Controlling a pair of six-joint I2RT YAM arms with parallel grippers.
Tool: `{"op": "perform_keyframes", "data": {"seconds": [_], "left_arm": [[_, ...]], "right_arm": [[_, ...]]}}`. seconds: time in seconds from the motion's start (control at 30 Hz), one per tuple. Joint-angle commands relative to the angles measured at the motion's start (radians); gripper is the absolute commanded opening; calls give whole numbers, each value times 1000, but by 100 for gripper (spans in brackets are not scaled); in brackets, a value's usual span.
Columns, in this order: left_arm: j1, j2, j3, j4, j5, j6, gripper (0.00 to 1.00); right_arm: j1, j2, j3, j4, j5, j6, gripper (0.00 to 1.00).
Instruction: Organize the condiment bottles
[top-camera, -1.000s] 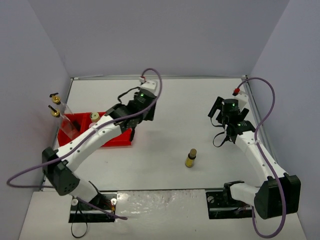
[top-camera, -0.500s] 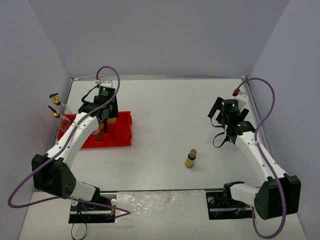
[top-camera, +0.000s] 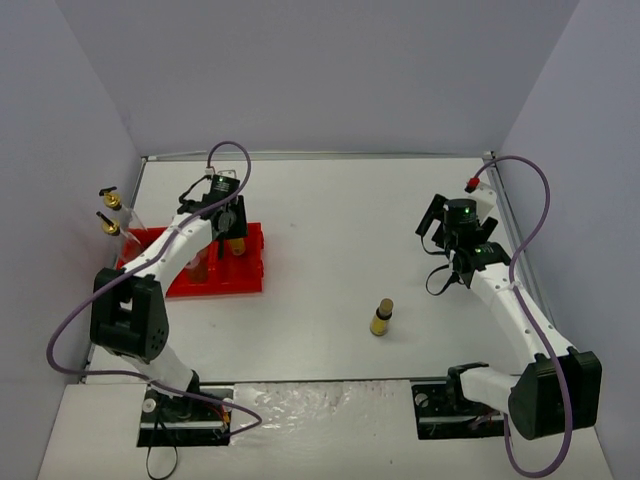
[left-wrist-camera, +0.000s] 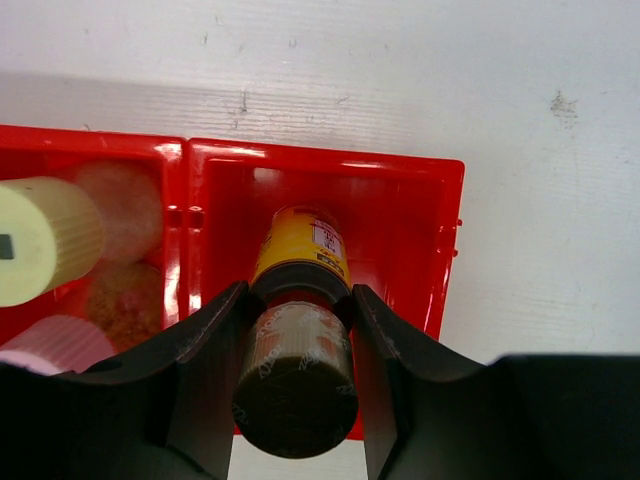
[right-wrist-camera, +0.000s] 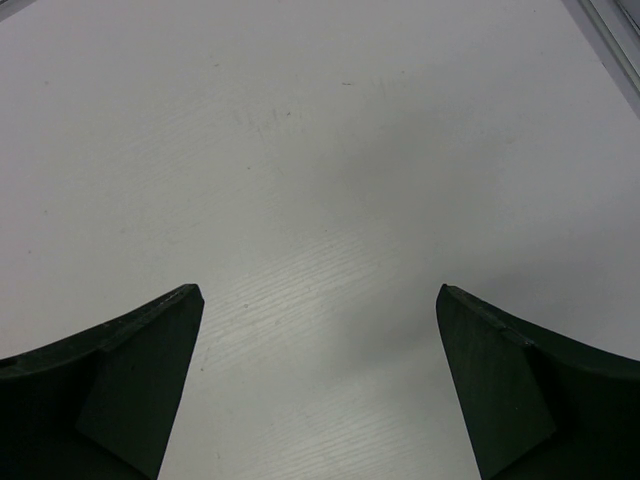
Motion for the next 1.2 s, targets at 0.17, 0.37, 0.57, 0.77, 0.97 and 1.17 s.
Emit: {"op": "perform_keyframes", "data": {"seconds": [0.17, 0.37, 0.57, 0.77, 0.97, 1.17], "left_arm": [[9, 67, 110, 113, 30, -20, 0], [11, 82, 120, 103, 31, -19, 7], [11, 74, 118, 81, 28, -21, 55], [11, 46, 115, 67, 22, -12, 75], [-11, -19, 130, -14, 1, -4, 75], [-141, -149, 128, -161, -108, 9, 75]], "right_arm": [[-3, -7, 16, 46, 9, 3, 100], [-5, -9, 14, 46, 9, 0, 100], [-5, -9, 16, 46, 9, 0, 100], [-5, -7, 22, 46, 7, -1, 100], [-5, -4, 30, 46, 9, -4, 100], [-5, 9, 36, 47, 9, 0, 100]]}}
